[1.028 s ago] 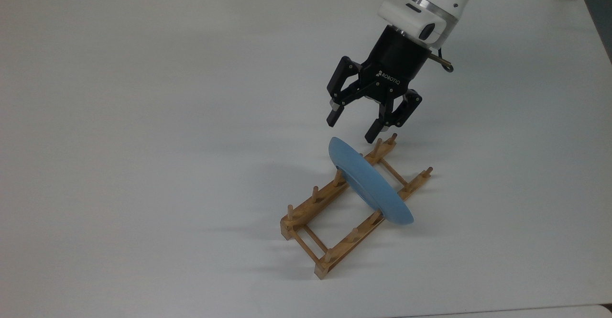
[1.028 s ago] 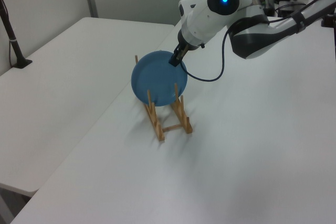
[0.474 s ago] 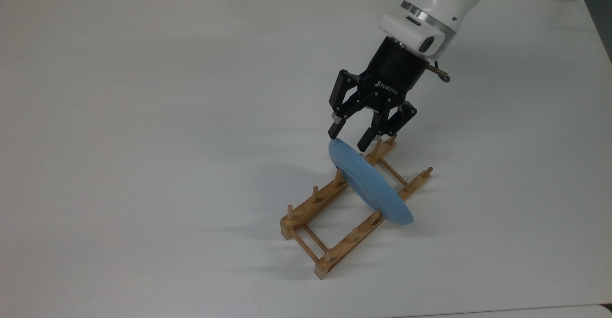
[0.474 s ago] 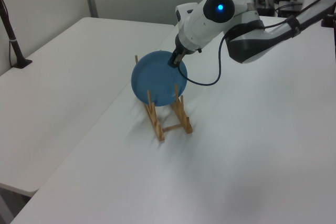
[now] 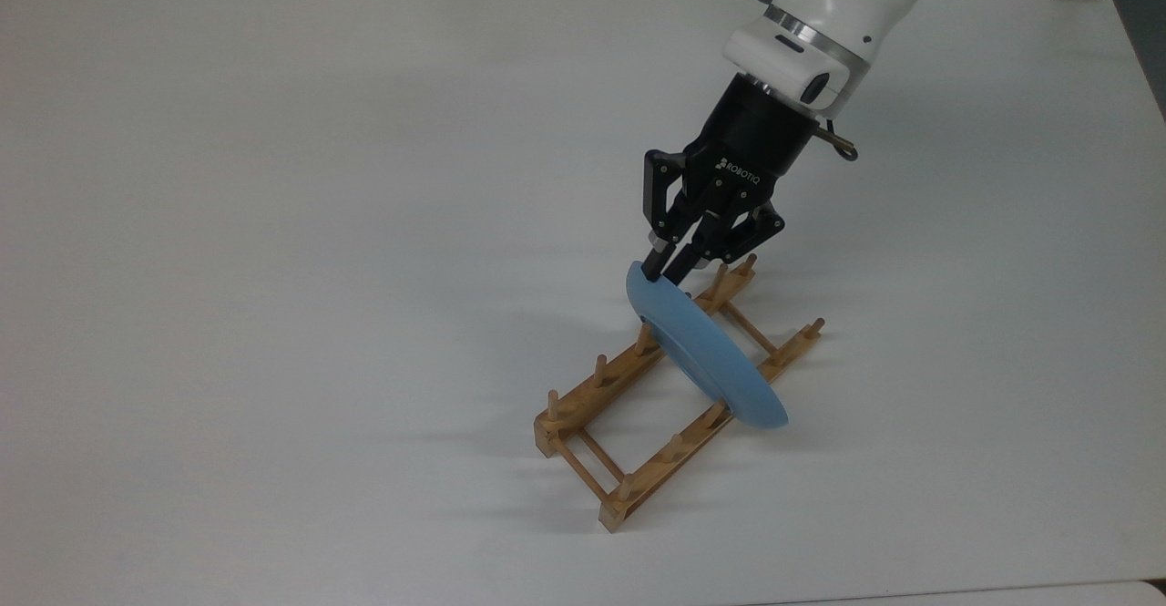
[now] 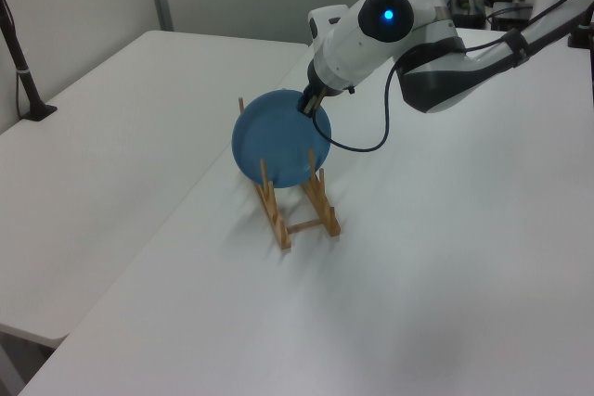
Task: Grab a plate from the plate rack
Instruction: 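Lower the gripper onto the plate rim and close it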
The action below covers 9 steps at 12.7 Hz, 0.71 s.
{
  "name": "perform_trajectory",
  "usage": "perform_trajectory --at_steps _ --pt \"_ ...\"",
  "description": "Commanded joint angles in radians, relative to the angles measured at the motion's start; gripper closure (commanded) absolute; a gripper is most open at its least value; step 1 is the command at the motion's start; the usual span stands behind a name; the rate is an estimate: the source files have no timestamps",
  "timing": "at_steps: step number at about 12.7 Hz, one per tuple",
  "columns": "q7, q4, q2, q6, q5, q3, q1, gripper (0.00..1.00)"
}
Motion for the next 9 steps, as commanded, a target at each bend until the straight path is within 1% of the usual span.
perform_trajectory --at_steps 1,2,5,9 --pt "0.014 0.006 0.002 0.030 -0.038 -0.013 0.002 0.93" --pt "0.014 0.006 -0.003 0.028 -0.050 -0.015 0.004 0.98" --pt "0.011 0.004 -0.034 0.022 -0.093 -0.015 0.004 1.00" --pt "0.008 0.006 -0.084 0.019 -0.091 -0.018 -0.003 1.00"
